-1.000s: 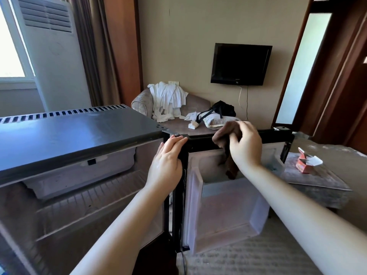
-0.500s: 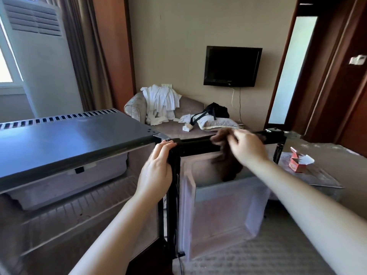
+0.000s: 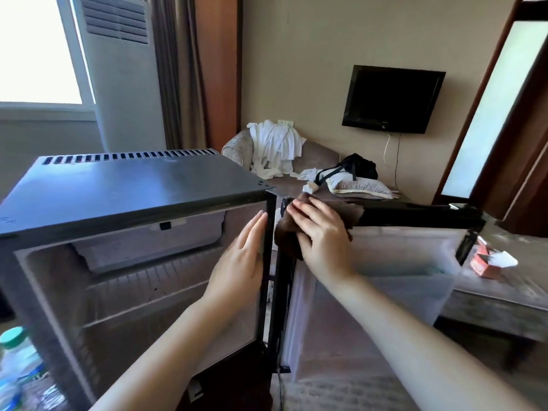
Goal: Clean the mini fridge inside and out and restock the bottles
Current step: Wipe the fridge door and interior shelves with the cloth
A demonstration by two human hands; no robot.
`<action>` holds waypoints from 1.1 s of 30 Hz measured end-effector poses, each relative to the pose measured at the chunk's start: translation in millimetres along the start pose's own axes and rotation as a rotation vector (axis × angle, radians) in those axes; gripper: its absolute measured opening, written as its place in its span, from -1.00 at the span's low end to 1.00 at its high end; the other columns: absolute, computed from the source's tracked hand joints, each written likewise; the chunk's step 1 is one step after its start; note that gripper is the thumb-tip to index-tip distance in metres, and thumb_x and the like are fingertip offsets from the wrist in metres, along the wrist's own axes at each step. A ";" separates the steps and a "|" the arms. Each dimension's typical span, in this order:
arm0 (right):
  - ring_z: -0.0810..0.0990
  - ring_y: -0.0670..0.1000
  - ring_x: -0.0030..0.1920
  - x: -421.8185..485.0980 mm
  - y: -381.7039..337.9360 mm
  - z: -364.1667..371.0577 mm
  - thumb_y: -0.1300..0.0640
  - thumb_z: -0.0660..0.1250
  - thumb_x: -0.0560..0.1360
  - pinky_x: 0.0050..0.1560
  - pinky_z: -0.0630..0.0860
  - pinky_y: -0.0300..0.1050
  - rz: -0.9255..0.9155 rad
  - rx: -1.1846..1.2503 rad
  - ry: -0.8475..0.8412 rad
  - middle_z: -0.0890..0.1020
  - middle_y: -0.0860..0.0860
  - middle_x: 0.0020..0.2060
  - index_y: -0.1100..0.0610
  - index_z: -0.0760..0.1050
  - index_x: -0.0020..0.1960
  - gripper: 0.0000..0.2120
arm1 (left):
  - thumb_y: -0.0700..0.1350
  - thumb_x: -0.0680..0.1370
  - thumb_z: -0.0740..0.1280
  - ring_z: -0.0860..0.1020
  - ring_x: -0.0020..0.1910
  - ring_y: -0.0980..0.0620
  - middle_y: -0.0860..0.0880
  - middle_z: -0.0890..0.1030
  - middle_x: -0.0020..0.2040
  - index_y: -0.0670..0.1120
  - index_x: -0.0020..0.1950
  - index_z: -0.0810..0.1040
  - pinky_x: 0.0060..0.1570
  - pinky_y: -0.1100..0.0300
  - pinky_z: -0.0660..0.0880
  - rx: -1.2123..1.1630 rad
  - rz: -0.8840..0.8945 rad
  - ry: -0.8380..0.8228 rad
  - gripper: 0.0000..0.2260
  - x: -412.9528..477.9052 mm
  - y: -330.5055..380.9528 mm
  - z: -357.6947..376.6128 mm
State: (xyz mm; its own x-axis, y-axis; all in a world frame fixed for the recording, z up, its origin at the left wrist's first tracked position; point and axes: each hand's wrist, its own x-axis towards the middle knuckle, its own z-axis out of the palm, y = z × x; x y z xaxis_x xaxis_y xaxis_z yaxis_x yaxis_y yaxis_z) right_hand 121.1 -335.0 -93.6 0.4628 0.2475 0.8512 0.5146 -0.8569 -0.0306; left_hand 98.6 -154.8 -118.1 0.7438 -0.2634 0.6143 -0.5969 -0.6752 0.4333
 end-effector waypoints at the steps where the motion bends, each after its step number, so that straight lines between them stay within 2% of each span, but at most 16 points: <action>1: 0.52 0.14 0.20 2.3 2.9 0.6 0.34 0.30 0.41 0.33 0.38 0.04 -0.006 0.028 0.040 0.63 0.08 0.16 0.19 0.60 0.20 -0.63 | -0.34 0.53 0.14 0.24 0.46 0.07 0.10 0.14 0.55 0.02 0.56 0.07 0.23 0.35 0.26 0.028 -0.019 -0.015 -0.36 -5.5 -3.9 -5.2; 5: 0.55 0.11 0.08 -3.4 28.8 -13.6 0.44 0.35 0.33 0.27 0.42 -0.06 -0.027 0.047 0.115 0.66 0.05 0.07 0.20 0.64 0.13 -0.59 | -0.26 0.57 0.13 0.20 0.49 0.07 0.03 0.20 0.53 0.02 0.54 0.12 0.34 0.24 0.25 0.144 -0.055 -0.102 -0.45 -27.2 -20.0 -24.7; 8: 0.54 0.12 0.03 -8.9 36.6 -22.3 0.40 0.36 0.36 0.26 0.39 -0.15 0.006 -0.010 0.156 0.67 0.07 0.01 0.22 0.64 0.10 -0.66 | -0.24 0.57 0.13 0.25 0.47 0.07 0.05 0.25 0.51 0.04 0.52 0.16 0.29 0.18 0.34 0.176 -0.105 -0.132 -0.48 -41.3 -32.8 -31.9; 10: 0.50 0.11 -0.03 -4.2 30.5 -20.3 0.36 0.37 0.39 0.18 0.39 -0.14 -0.012 -0.046 0.167 0.66 0.08 -0.09 0.22 0.64 0.08 -0.72 | -0.24 0.57 0.13 0.28 0.45 0.07 0.04 0.30 0.48 0.04 0.51 0.18 0.27 0.18 0.37 0.162 -0.129 -0.146 -0.49 -45.6 -38.4 -30.6; 14: 0.44 0.09 -0.08 13.6 -3.6 4.9 0.30 0.35 0.38 0.07 0.41 -0.06 -0.079 -0.037 0.100 0.62 0.05 -0.16 0.20 0.66 0.03 -0.75 | -0.20 0.58 0.15 0.38 0.35 0.07 0.04 0.42 0.39 0.05 0.46 0.27 0.19 0.25 0.37 0.045 -0.203 -0.181 -0.55 -47.9 -34.4 -20.6; 17: 0.43 0.09 -0.09 20.1 -16.6 20.8 0.34 0.40 0.36 0.03 0.43 -0.04 -0.125 -0.122 0.019 0.61 0.02 -0.22 0.17 0.67 -0.04 -0.79 | -0.18 0.59 0.14 0.36 0.37 0.09 0.04 0.41 0.40 0.04 0.46 0.26 0.21 0.29 0.32 0.030 -0.157 -0.198 -0.57 -47.4 -30.9 -16.5; 19: 0.44 0.10 -0.05 14.1 -10.0 15.5 0.37 0.36 0.37 0.07 0.44 -0.05 -0.195 -0.138 0.003 0.63 0.03 -0.19 0.20 0.67 -0.05 -0.79 | -0.18 0.60 0.15 0.36 0.37 0.10 0.06 0.42 0.39 0.02 0.46 0.27 0.22 0.29 0.32 0.008 -0.147 -0.196 -0.58 -47.4 -32.0 -18.2; 22: 0.48 0.10 0.08 -0.9 -2.3 -3.0 0.37 0.22 0.45 0.21 0.44 -0.07 -0.251 -0.067 -0.012 0.67 0.06 -0.06 0.23 0.67 0.00 -0.73 | -0.17 0.60 0.16 0.39 0.34 0.10 0.05 0.45 0.37 0.02 0.45 0.29 0.20 0.28 0.35 -0.013 -0.159 -0.197 -0.59 -48.9 -37.9 -22.6; 24: 0.52 0.11 0.08 -5.4 -1.4 -8.8 0.41 0.19 0.44 0.25 0.43 -0.10 -0.195 -0.028 0.025 0.67 0.07 -0.01 0.24 0.66 0.04 -0.68 | -0.15 0.59 0.16 0.43 0.32 0.06 0.03 0.46 0.35 0.03 0.44 0.30 0.17 0.22 0.41 -0.013 -0.174 -0.211 -0.59 -50.3 -43.2 -25.8; 27: 0.57 0.17 0.03 -0.6 3.7 -17.8 0.42 0.26 0.39 0.24 0.43 -0.10 0.059 -0.035 0.239 0.66 0.14 -0.02 0.28 0.63 0.05 -0.70 | -0.14 0.58 0.18 0.47 0.26 0.01 0.00 0.49 0.32 0.05 0.42 0.32 0.12 0.13 0.47 0.004 -0.174 -0.216 -0.60 -51.0 -51.1 -29.9; 29: 0.60 0.20 0.02 6.7 7.7 -23.1 0.42 0.30 0.37 0.21 0.46 -0.03 0.149 -0.052 0.327 0.66 0.17 -0.02 0.30 0.62 0.07 -0.70 | -0.13 0.58 0.18 0.49 0.24 0.00 0.00 0.51 0.29 0.06 0.41 0.33 0.09 0.11 0.48 -0.005 -0.174 -0.201 -0.61 -52.0 -53.2 -30.5; 31: 0.58 0.17 0.06 8.9 -0.3 -16.4 0.41 0.29 0.37 0.24 0.44 -0.02 0.109 -0.047 0.235 0.66 0.16 0.01 0.28 0.61 0.10 -0.67 | -0.14 0.58 0.19 0.51 0.20 0.01 0.00 0.53 0.26 0.06 0.40 0.35 0.07 0.11 0.49 -0.024 -0.178 -0.181 -0.62 -53.2 -51.2 -27.9; 33: 0.54 0.13 0.08 6.0 -17.4 -2.3 0.37 0.24 0.37 0.27 0.39 -0.08 0.047 -0.063 0.092 0.65 0.13 0.00 0.25 0.63 0.09 -0.65 | -0.16 0.58 0.20 0.53 0.17 0.02 0.00 0.54 0.24 0.03 0.38 0.38 0.07 0.13 0.49 -0.067 -0.185 -0.161 -0.64 -53.0 -45.5 -23.7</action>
State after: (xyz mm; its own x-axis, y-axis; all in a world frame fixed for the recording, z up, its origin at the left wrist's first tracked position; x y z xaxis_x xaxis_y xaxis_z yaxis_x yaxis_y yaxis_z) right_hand 113.3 -319.7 -86.8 0.4155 0.1667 0.8942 0.4464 -0.8939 -0.0408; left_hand 79.2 -93.8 -154.8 0.8774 -0.2494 0.4099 -0.4608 -0.6762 0.5748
